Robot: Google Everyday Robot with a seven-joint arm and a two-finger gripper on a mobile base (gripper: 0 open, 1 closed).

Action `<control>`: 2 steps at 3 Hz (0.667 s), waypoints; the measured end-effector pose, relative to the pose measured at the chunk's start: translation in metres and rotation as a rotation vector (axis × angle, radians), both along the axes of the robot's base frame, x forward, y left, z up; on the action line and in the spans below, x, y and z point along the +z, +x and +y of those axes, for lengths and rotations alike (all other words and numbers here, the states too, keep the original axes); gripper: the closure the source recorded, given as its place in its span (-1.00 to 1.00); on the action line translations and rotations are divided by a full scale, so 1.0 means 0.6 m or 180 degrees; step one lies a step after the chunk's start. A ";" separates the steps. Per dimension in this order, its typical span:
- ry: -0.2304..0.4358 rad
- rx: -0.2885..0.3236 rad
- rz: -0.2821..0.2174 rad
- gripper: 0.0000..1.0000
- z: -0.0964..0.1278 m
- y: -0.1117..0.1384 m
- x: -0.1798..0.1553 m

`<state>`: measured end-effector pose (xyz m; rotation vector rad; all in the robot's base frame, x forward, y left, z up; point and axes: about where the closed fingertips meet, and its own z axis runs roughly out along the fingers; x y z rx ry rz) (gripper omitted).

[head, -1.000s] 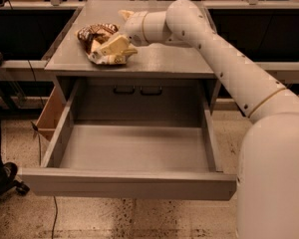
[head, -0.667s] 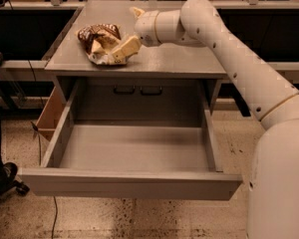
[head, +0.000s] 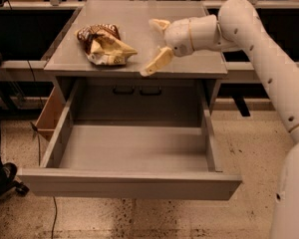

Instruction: Pick brown chip bag from top drawer and place on counter

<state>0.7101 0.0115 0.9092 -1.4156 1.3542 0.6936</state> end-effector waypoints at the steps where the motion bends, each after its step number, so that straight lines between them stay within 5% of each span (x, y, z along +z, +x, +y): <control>1: -0.0222 -0.0064 0.0028 -1.00 -0.083 -0.079 0.001; 2: -0.0437 -0.0381 -0.0131 -1.00 -0.140 -0.161 0.039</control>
Offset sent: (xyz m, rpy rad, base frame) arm -0.1615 -0.1306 0.0534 -0.2248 -0.1126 -0.2938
